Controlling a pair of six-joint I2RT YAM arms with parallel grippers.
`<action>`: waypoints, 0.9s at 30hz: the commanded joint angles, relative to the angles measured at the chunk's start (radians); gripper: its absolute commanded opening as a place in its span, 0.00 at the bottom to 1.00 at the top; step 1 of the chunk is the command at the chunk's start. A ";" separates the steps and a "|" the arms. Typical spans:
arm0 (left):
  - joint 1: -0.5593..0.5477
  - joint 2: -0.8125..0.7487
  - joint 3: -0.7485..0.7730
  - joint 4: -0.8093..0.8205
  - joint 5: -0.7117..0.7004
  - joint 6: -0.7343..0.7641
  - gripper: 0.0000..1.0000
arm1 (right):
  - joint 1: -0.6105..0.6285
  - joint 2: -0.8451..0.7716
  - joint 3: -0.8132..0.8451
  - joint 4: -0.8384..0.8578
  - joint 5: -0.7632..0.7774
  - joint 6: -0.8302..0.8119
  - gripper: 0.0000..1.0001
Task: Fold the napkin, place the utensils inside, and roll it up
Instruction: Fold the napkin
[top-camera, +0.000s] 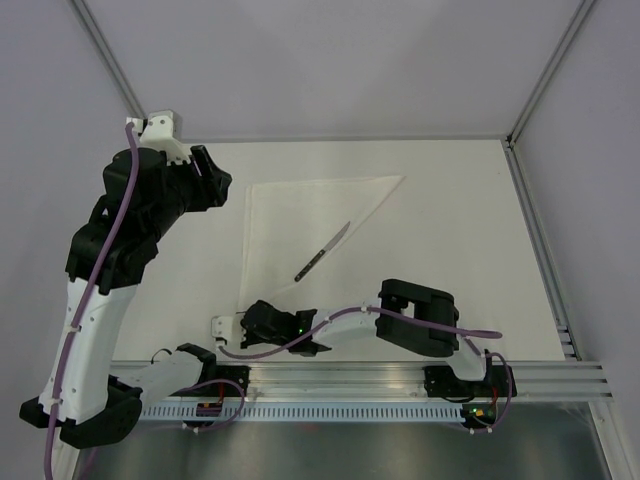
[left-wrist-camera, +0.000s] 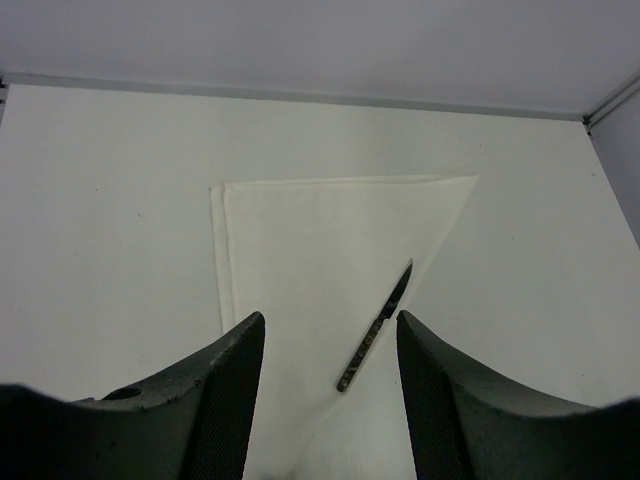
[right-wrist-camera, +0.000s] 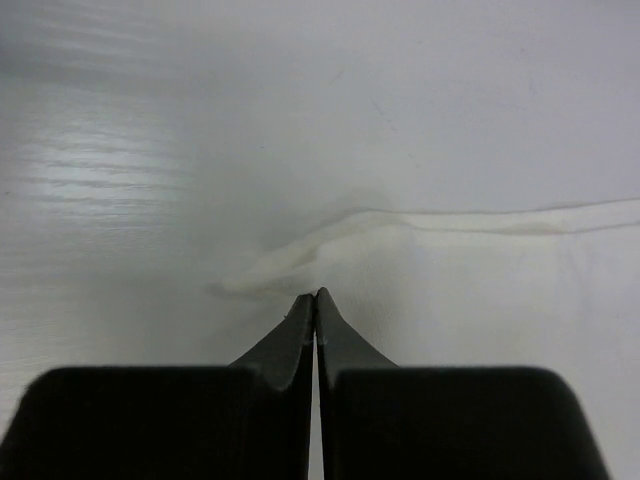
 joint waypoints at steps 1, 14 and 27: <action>-0.001 0.002 0.007 -0.067 -0.016 -0.184 0.60 | -0.045 -0.059 0.076 -0.030 -0.010 0.068 0.00; -0.001 0.030 0.024 -0.061 0.005 -0.168 0.60 | -0.218 -0.122 0.187 -0.226 -0.131 0.293 0.00; -0.001 0.097 0.021 -0.019 0.071 -0.148 0.61 | -0.443 -0.165 0.182 -0.375 -0.197 0.474 0.00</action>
